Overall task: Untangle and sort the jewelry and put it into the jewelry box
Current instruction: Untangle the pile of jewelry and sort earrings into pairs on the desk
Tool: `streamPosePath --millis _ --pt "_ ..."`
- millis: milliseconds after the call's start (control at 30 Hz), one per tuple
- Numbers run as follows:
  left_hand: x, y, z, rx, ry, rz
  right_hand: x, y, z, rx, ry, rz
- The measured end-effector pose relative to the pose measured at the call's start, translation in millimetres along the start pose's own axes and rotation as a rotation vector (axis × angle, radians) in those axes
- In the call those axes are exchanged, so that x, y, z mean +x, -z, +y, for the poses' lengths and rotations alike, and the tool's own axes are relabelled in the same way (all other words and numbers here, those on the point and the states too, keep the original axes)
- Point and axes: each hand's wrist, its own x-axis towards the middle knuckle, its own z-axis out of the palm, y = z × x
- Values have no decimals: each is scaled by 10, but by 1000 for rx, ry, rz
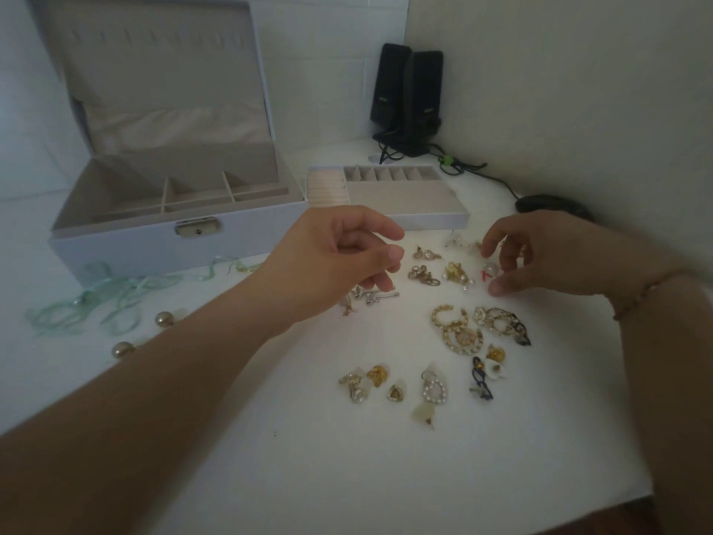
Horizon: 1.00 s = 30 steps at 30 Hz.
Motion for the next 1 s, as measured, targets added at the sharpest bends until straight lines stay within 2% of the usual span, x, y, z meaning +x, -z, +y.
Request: streamPosePath --millis 367,467,567,633,700,800,1000 --pt "1 15 -10 12 -13 -6 -2 9 12 10 4 6" --pt "0 27 -25 46 -28 -15 1 17 31 -37 -4 117" --pt "-37 40 -35 246 -123 -110 -31 29 -22 60 131 241" --pt "-74 32 -40 448 -198 -193 -88 38 -125 150 293 149" --pt "-82 28 -58 626 -261 -228 -144 13 -254 163 430 -16" --pt "-49 47 -106 847 -340 -223 -167 -61 -386 114 484 -161" --pt "-28 62 -142 869 -368 -172 -141 -137 -425 15 450 -140"
